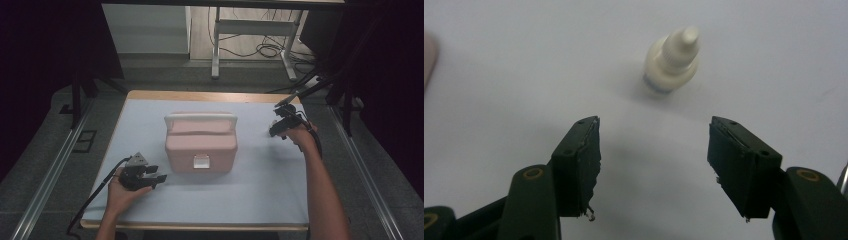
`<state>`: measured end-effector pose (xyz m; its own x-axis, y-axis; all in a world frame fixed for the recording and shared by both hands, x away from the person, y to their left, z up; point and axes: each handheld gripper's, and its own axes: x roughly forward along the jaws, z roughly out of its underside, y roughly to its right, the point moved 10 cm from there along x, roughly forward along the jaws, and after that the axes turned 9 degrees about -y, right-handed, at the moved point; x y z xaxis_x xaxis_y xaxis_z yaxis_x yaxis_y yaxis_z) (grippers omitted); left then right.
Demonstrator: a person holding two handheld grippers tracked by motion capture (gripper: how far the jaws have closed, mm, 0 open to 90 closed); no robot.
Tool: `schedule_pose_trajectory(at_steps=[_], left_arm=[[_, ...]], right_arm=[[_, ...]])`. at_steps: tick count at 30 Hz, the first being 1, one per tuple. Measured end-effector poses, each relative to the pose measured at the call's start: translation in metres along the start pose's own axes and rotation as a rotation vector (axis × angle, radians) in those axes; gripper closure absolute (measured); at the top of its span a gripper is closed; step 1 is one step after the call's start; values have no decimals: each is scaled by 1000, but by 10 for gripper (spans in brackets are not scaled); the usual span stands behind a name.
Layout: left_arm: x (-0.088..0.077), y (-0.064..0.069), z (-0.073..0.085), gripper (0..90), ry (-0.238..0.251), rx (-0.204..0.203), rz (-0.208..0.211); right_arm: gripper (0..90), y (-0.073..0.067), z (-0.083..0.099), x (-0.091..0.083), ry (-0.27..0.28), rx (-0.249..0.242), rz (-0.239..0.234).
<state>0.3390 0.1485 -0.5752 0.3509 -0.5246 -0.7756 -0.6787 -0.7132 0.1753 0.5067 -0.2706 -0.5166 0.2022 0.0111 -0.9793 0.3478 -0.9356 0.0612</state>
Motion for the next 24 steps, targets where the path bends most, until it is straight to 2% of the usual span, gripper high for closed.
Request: schedule_pose_trajectory(at_steps=[3,9,16,19,22,24], left_arm=[[1,2,-1,451,4,-1,12],[3,-2,2,447,-18,11,-13],[3,-2,2,446,-16,17,-14],[4,-2,1,446,-15,14,-13],[5,-3,2,446,-19,15,-12],[5,-3,1,446,-16,16,-13]], right_arm=[[386,5,-13,8,-5,27,-1],[395,13,-31,26,-11,63,4],[438,19,-41,46,-34,91,-29],[485,17,-44,51,-37,82,-28],[593,13,-43,54,-56,66,-22],[599,12,-42,53,-59,58,-20]])
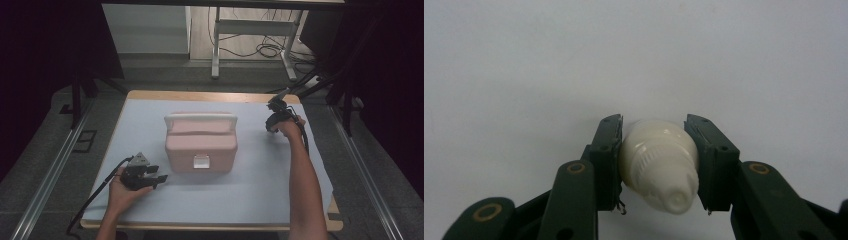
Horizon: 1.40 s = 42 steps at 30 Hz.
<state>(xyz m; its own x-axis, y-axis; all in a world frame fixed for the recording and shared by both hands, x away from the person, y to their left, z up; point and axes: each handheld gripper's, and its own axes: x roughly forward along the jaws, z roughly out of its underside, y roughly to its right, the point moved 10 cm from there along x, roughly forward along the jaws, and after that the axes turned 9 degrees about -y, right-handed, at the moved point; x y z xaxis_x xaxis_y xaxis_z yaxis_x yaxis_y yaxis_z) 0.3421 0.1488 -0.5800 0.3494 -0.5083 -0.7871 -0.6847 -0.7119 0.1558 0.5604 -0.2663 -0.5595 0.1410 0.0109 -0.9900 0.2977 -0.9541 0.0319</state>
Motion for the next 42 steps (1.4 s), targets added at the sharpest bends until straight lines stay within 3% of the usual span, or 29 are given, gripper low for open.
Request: schedule_pose_trajectory(at_steps=[7,8,16,20,25,34,37,42], left_arm=[[-1,-1,-1,447,9,-4,1],[-1,-1,-1,446,7,-3,0],[-3,-1,0,446,8,-9,-4],[-5,-2,0,446,15,-10,-1],[-5,-2,1,446,15,-19,-2],[-5,-4,2,446,14,-20,-7],[-5,-4,2,446,16,-22,-6],[-4,-4,3,445,11,-20,-9]], right_arm=[[601,-7,13,-12,-7,-62,-11],[601,-9,21,-21,-2,-83,-16],[600,-27,58,-39,6,-173,-32],[600,-43,81,-39,-6,-241,-36],[599,-51,98,-31,-36,-282,-38],[596,-51,106,-18,-41,-294,-45],[589,-50,109,-18,-39,-293,-47],[485,-46,109,-33,14,-273,-54]])
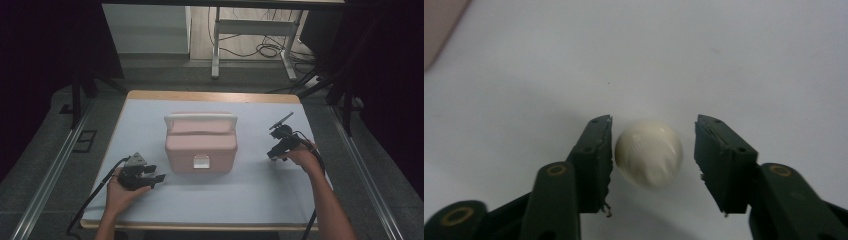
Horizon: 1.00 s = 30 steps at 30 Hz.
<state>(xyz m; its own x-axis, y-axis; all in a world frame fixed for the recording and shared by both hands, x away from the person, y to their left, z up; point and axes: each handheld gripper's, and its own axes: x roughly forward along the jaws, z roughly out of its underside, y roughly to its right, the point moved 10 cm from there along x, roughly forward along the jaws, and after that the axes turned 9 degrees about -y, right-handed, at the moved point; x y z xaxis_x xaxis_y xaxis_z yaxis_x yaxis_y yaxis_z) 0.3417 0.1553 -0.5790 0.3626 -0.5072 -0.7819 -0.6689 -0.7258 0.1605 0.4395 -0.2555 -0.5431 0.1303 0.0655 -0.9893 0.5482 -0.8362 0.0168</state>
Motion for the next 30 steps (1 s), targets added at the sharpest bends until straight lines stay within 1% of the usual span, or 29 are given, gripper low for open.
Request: schedule_pose_trajectory(at_steps=[2,3,6,7,10,13,15,16,17,19,22,23,24,27,30], left_arm=[[0,0,0,445,-1,-5,0],[1,0,0,445,-2,-5,-1],[1,0,1,444,-3,-6,0],[1,0,1,445,-3,-7,0],[1,1,1,444,-4,-7,-1],[2,0,1,445,-8,2,-2],[3,1,2,445,-6,-8,-2],[3,1,2,444,-7,-5,-2],[3,0,2,445,-10,-3,-1],[3,0,3,444,-14,-1,-4],[3,-1,3,444,-13,-7,-6],[3,-1,4,444,-17,-3,-9],[3,-2,4,445,-16,-5,-10],[3,-3,5,444,-19,-7,-13],[4,-4,6,444,-23,-5,-16]], right_arm=[[459,2,1,-12,32,11,10],[448,2,1,-20,54,13,7],[431,2,2,-45,126,18,22],[430,0,3,-53,153,17,16],[435,-10,4,-74,221,-6,-3],[453,-28,8,-80,256,-52,-30],[468,-43,10,-79,278,-85,-61],[479,-52,11,-77,296,-106,-77],[489,-57,11,-76,311,-118,-88],[506,-71,13,-71,340,-136,-122],[539,-88,16,-59,379,-152,-153],[550,-94,17,-53,387,-153,-163],[561,-99,18,-48,396,-163,-170],[591,-112,20,-31,422,-172,-181],[604,-121,23,-18,440,-170,-182]])
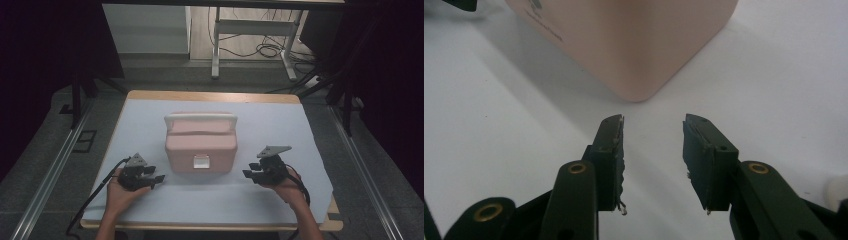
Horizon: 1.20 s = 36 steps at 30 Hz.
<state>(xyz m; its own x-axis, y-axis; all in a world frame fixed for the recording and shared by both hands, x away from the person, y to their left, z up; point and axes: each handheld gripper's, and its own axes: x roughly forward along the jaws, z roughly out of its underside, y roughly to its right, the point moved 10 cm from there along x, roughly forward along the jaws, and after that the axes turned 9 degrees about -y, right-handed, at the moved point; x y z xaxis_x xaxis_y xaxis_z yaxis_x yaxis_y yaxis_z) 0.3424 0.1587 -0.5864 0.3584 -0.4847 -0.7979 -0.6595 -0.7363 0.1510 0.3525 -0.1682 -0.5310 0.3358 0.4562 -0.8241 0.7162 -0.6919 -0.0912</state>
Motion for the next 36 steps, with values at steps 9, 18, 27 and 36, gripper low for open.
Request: schedule_pose_trajectory(at_steps=[9,18,27,36], left_arm=[[1,0,1,438,0,-4,-2],[-2,-1,0,436,6,-3,-7],[-2,-1,-1,436,13,-6,-8],[-15,0,-5,426,51,-8,25]], right_arm=[[612,-1,15,21,58,40,-21],[604,4,26,23,103,46,-8],[584,5,27,22,125,42,-1],[527,5,30,23,120,57,0]])
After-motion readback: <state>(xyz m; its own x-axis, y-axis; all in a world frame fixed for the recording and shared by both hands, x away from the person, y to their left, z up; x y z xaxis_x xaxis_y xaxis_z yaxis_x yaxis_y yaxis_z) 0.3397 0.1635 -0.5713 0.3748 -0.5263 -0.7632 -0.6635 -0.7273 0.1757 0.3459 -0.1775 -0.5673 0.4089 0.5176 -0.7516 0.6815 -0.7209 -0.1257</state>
